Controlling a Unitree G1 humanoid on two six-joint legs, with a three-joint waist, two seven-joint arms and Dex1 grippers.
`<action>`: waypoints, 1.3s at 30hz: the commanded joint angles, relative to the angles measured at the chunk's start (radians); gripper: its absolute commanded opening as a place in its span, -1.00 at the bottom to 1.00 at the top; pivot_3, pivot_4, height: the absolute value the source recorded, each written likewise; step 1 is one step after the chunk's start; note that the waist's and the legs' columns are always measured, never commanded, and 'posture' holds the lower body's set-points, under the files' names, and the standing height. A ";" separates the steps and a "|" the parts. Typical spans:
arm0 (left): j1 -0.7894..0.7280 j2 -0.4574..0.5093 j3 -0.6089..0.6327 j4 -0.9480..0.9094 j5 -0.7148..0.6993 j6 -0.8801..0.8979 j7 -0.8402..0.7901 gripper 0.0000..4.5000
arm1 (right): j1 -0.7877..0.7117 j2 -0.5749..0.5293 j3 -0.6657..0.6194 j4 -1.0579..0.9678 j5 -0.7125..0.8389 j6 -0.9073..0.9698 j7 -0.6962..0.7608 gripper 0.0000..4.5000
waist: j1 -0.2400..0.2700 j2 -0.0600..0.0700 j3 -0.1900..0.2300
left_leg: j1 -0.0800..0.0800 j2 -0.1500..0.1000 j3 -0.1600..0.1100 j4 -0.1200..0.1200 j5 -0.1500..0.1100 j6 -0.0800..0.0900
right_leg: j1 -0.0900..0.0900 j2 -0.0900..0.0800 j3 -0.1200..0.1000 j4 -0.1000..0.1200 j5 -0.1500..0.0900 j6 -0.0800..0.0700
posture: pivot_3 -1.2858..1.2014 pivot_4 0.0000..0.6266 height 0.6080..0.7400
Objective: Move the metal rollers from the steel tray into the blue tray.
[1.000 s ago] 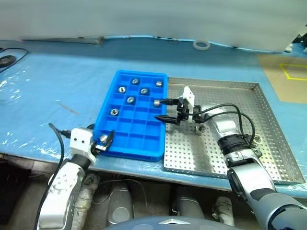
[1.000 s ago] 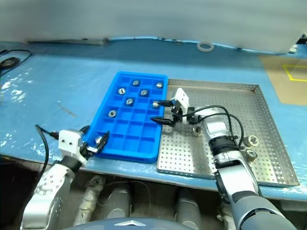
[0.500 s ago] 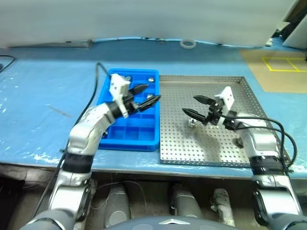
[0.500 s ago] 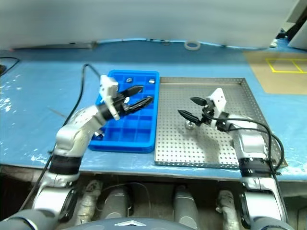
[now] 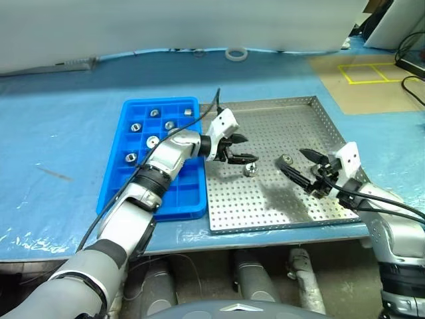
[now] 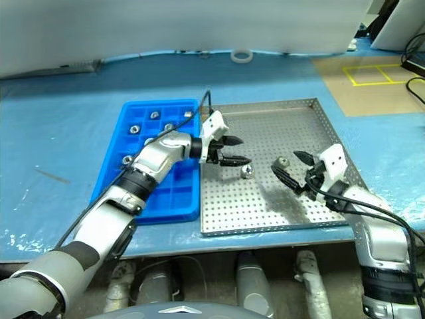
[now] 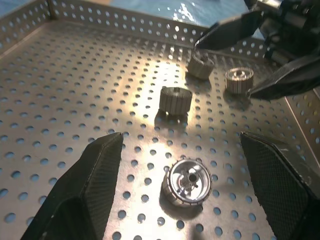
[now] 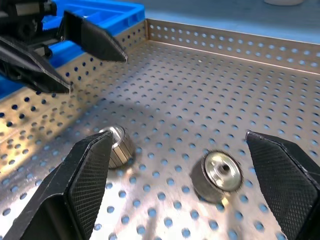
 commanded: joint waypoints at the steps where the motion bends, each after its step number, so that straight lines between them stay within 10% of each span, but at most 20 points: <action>1: -0.037 -0.024 -0.062 0.086 0.103 -0.104 -0.027 0.75 | 0.029 -0.008 -0.047 -0.083 0.033 0.005 -0.029 1.00 | -0.012 0.000 0.000 | 0.000 0.000 0.000 0.001 0.000 0.000 | 0.001 -0.001 0.000 0.000 -0.001 0.001 | -0.47 -0.52 1.00; 7: -0.027 -0.094 -0.092 0.208 0.200 -0.217 -0.003 0.50 | 0.045 -0.008 -0.038 -0.118 0.047 0.022 -0.061 1.00 | -0.039 0.000 0.000 | -0.001 -0.001 -0.001 0.006 -0.002 0.003 | 0.007 -0.002 0.000 -0.007 -0.005 0.009 | -0.47 -0.52 1.00; 12: -0.038 -0.126 -0.055 0.242 0.231 -0.254 0.064 -0.20 | 0.036 -0.011 -0.020 -0.129 0.054 0.039 -0.073 1.00 | -0.048 0.000 0.000 | -0.002 -0.002 -0.002 0.007 -0.004 0.006 | 0.008 -0.003 -0.001 -0.008 -0.005 0.009 | -0.45 -0.52 1.00; 26: 0.122 -0.064 0.243 -0.281 0.040 -0.055 0.282 -0.21 | -0.213 -0.001 0.133 0.035 0.047 0.055 0.022 1.00 | -0.055 0.000 0.000 | -0.004 -0.001 -0.002 0.007 -0.005 0.008 | 0.007 -0.004 -0.005 -0.007 0.001 0.000 | -0.23 -0.52 1.00; 39: 0.616 0.038 0.375 -1.085 0.056 0.194 0.653 -0.21 | -0.547 0.103 0.344 0.521 -0.066 -0.155 0.275 1.00 | 0.106 0.000 0.000 | -0.002 0.004 -0.002 0.002 -0.002 0.008 | 0.006 -0.002 -0.009 -0.006 0.001 -0.002 | 0.05 -0.52 1.00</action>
